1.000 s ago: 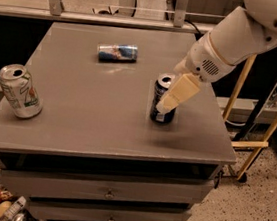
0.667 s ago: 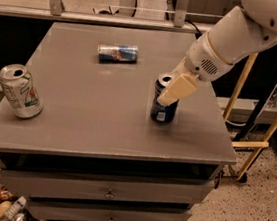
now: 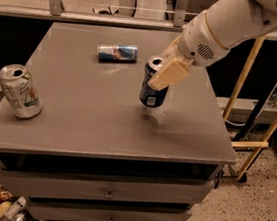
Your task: Move pepsi can near 7up can
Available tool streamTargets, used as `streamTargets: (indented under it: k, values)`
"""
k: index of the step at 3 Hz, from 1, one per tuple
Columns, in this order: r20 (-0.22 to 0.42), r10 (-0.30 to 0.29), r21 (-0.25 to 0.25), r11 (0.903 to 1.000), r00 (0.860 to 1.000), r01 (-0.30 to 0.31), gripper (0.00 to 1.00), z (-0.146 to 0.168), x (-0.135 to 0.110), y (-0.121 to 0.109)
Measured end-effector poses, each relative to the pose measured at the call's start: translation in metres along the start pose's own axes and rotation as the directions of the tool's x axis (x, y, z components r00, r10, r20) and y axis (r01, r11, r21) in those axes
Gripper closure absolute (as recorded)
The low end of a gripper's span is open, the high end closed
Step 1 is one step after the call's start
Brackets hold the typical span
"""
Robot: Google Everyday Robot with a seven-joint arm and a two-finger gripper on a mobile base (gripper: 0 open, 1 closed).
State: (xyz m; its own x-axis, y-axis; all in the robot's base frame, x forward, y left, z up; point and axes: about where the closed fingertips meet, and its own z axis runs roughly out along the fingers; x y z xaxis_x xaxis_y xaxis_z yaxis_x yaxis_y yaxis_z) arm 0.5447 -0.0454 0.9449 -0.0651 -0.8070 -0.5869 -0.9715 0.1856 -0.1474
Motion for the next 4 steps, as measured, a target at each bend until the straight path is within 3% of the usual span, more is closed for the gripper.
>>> streamTargets:
  k: [1,2,3,4]
  values:
    - [0.001,-0.007,-0.001,1.0,1.0,0.007,1.0,0.0,-0.002,0.001]
    - [0.001,-0.013,-0.047,0.9988,1.0,0.013,1.0,0.009,-0.007,0.003]
    - [0.018,-0.157,-0.11,0.9813,0.987,0.158,1.0,0.023,-0.06,0.026]
    - [0.033,-0.309,-0.175,0.9344,0.95,0.31,1.0,0.045,-0.115,0.058]
